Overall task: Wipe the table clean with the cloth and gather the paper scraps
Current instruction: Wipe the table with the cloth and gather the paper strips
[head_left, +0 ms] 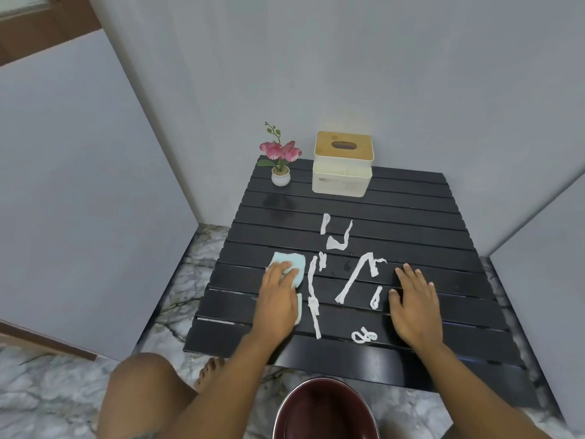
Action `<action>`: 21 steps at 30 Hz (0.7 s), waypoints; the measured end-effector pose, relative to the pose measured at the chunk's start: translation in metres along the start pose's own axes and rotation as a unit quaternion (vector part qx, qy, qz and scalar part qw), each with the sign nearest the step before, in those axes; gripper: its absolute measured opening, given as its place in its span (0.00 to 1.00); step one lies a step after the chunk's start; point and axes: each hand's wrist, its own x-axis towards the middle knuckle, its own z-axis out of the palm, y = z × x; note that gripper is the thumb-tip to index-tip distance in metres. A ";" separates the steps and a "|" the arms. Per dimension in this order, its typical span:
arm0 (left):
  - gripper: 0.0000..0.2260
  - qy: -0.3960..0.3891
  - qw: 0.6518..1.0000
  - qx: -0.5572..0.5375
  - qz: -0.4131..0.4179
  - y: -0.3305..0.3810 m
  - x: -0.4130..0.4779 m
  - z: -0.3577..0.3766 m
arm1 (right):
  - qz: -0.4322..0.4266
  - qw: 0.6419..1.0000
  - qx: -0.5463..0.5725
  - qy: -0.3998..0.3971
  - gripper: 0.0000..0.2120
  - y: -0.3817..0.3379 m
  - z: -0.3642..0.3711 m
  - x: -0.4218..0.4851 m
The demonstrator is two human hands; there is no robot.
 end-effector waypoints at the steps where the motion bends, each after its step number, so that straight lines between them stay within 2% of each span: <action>1: 0.17 -0.013 1.000 -0.008 0.012 -0.004 0.015 -0.004 | 0.012 0.999 0.035 0.015 0.22 -0.001 -0.002 0.002; 4: 0.17 -0.021 0.998 -0.004 0.066 -0.013 0.067 -0.026 | 0.011 0.993 0.102 0.062 0.20 -0.016 -0.009 0.015; 8: 0.24 -0.048 0.980 0.083 0.177 -0.017 0.118 -0.053 | -0.115 0.987 0.108 0.015 0.18 -0.067 -0.010 0.045; 10: 0.25 -0.041 0.984 0.064 0.158 -0.023 0.123 -0.060 | -0.183 0.978 0.094 -0.031 0.19 -0.094 -0.004 0.064; 13: 0.22 0.002 0.998 0.005 0.059 -0.050 0.105 -0.055 | -0.287 0.951 0.060 -0.095 0.21 -0.128 0.012 0.094; 15: 0.22 0.025 1.000 -0.004 0.000 -0.070 0.089 -0.045 | -0.367 0.920 0.019 -0.137 0.24 -0.148 0.025 0.111; 18: 0.23 0.030 0.999 0.019 -0.038 -0.080 0.075 -0.034 | -0.477 0.857 -0.085 -0.177 0.25 -0.170 0.043 0.128; 19: 0.23 0.030 0.998 0.026 -0.041 -0.079 0.075 -0.032 | -0.491 0.846 -0.103 -0.181 0.23 -0.175 0.047 0.131; 21: 0.24 0.027 0.997 0.062 -0.035 -0.075 0.077 -0.030 | -0.490 0.848 -0.103 -0.171 0.19 -0.185 0.050 0.138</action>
